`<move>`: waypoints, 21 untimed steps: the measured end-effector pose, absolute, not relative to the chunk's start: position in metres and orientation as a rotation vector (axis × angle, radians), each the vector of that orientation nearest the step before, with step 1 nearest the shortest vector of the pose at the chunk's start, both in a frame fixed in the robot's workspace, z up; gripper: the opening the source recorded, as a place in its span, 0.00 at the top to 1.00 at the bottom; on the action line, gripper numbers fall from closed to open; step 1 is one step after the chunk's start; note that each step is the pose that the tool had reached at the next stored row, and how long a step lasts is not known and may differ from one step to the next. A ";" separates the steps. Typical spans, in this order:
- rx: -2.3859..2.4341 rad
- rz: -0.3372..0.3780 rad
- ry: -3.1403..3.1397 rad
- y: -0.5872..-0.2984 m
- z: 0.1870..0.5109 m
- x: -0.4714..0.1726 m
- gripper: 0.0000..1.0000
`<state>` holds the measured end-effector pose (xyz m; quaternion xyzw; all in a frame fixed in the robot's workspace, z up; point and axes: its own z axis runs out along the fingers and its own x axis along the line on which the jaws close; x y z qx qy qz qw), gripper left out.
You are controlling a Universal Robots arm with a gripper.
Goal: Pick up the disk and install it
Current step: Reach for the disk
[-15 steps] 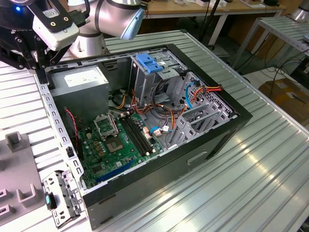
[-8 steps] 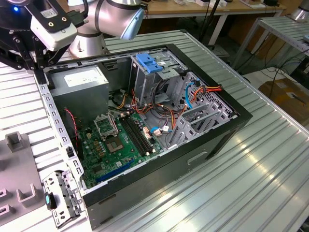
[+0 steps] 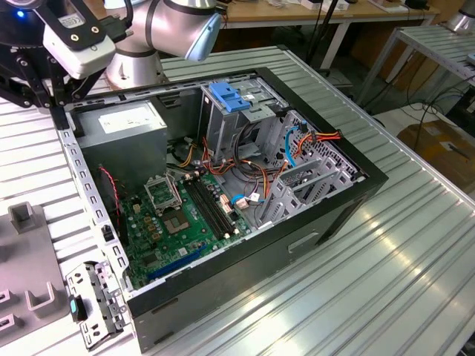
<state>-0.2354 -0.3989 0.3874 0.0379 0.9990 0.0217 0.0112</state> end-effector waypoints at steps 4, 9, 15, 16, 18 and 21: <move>0.118 0.068 3.116 -0.399 0.387 -0.238 0.89; 0.118 0.067 3.116 -0.399 0.387 -0.242 0.89; 0.118 0.068 3.116 -0.399 0.387 -0.247 0.89; 0.118 0.068 3.116 -0.399 0.387 -0.248 0.89; 0.118 0.068 3.116 -0.399 0.387 -0.249 0.89; 0.118 0.067 3.116 -0.399 0.387 -0.251 0.89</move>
